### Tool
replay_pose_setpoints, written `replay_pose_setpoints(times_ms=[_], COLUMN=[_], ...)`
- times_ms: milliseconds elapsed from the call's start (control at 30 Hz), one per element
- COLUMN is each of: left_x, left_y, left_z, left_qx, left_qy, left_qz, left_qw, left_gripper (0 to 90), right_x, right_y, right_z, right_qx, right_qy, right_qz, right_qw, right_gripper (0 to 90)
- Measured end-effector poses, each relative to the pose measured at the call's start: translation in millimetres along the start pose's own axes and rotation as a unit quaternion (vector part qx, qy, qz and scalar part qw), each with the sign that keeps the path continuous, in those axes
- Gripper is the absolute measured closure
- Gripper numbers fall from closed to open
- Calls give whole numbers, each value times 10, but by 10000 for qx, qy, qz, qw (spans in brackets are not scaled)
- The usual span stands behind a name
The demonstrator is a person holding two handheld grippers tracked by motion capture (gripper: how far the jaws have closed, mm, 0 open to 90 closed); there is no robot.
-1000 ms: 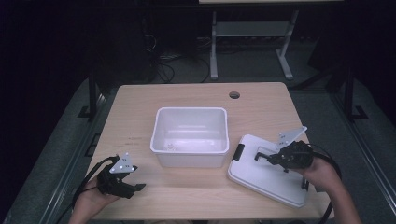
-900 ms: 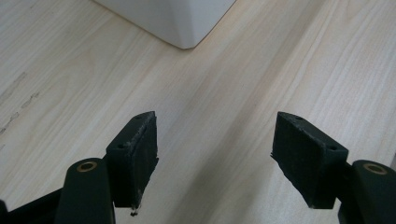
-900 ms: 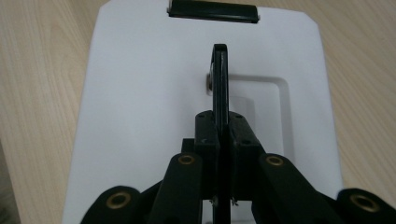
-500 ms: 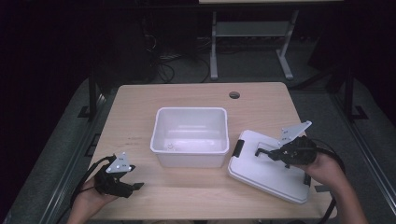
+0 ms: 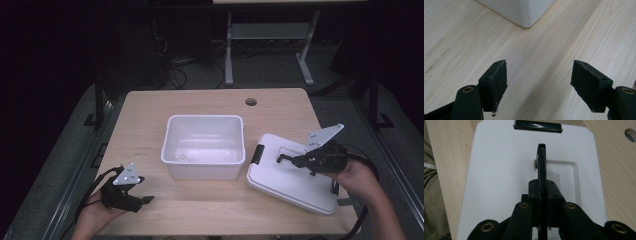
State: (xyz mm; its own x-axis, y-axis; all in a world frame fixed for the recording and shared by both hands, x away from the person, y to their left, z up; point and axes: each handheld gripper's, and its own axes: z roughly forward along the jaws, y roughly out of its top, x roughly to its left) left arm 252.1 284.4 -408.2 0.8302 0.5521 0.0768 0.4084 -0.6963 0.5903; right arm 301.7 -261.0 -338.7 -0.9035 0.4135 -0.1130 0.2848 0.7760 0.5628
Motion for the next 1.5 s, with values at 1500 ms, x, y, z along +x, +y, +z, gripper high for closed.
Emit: replay_pose_setpoints(times_ms=[1500], left_x=[26], left_y=[-25], left_z=[-62], left_qx=[-59], left_qy=[0], left_qz=[-49], left_qw=[10000], left_gripper=[282], right_x=[-54], right_y=[476], right_z=[-564], right_qx=[-110], right_qy=[83], right_qz=[-329], right_qw=[9994], right_gripper=[839])
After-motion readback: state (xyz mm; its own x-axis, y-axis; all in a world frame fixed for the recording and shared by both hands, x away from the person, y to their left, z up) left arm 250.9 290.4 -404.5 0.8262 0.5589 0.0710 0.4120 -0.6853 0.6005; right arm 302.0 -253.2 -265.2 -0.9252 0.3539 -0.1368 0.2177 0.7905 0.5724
